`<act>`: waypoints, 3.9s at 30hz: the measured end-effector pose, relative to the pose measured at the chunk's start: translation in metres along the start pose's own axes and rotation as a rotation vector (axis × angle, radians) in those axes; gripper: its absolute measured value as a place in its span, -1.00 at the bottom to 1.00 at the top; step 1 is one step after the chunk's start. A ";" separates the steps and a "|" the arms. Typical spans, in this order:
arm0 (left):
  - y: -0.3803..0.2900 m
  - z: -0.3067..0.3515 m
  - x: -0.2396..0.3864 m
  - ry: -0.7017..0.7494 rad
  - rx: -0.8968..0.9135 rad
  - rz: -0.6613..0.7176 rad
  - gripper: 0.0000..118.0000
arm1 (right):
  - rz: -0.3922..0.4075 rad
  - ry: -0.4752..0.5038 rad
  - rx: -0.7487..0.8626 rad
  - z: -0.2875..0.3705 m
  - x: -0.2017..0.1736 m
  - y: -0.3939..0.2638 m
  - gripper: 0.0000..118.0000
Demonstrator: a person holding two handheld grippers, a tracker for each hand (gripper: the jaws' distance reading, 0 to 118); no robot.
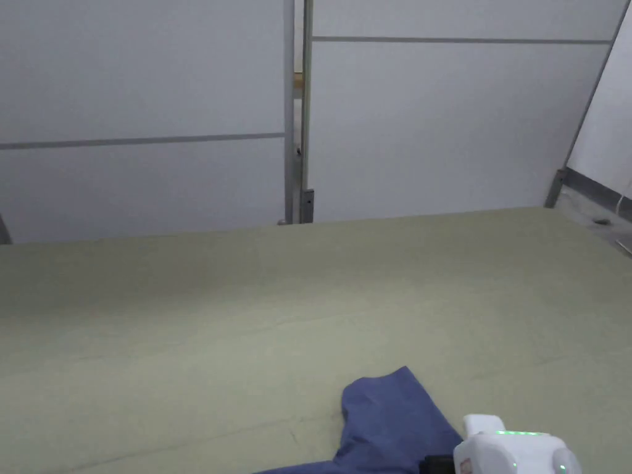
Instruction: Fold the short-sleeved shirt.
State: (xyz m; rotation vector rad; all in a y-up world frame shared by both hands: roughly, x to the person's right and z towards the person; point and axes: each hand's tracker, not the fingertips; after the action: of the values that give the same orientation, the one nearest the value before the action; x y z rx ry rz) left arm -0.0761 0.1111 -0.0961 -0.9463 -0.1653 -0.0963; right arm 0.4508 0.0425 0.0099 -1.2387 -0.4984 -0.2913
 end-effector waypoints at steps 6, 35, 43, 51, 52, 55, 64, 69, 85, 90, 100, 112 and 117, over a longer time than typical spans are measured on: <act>-0.008 0.006 -0.003 -0.023 -0.003 0.015 -0.93 | 0.004 0.036 0.225 0.040 -0.016 -0.031 -0.10; -0.118 0.427 -0.004 0.006 1.220 0.238 -0.93 | -0.126 0.340 1.515 0.461 -0.010 -0.274 -0.91; 0.023 0.411 -0.018 -0.122 1.240 0.213 -0.93 | -0.089 0.405 1.578 0.493 -0.016 -0.146 -0.91; 0.165 0.363 -0.019 -0.191 1.182 0.257 -0.93 | -0.072 0.421 1.598 0.494 -0.024 -0.009 -0.91; 0.178 0.358 -0.019 -0.195 1.181 0.260 -0.93 | -0.075 0.407 1.595 0.495 -0.025 0.006 -0.91; 0.209 0.348 -0.018 -0.268 1.168 0.294 -0.93 | -0.088 0.414 1.592 0.496 -0.026 0.039 -0.91; 0.238 0.310 -0.002 -0.258 1.178 0.282 -0.93 | -0.043 0.347 1.623 0.481 -0.027 0.079 -0.91; 0.213 0.277 -0.002 -0.299 1.130 0.287 -0.93 | 0.008 0.334 1.567 0.447 -0.023 0.066 -0.91; 0.013 0.274 -0.023 -0.217 0.860 0.160 -0.93 | 0.120 0.394 1.231 0.361 0.023 -0.128 -0.91; -0.084 0.290 -0.037 -0.177 0.690 0.082 -0.93 | 0.178 0.353 1.036 0.345 0.038 -0.223 -0.91; -0.235 0.240 -0.072 -0.115 0.112 -0.027 -0.93 | 0.139 0.335 0.543 0.263 0.064 -0.345 -0.91; -0.272 0.172 -0.088 -0.066 -0.162 -0.146 -0.93 | 0.197 0.241 0.202 0.185 0.074 -0.368 -0.91; -0.274 0.158 -0.082 -0.043 -0.200 -0.167 -0.93 | 0.228 0.188 0.180 0.166 0.063 -0.371 -0.91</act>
State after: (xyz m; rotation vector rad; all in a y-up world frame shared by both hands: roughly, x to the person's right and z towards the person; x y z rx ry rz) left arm -0.2141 0.0814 0.1983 -1.1340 -0.2787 -0.2501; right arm 0.2961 0.0894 0.3879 -1.0686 -0.2136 -0.1630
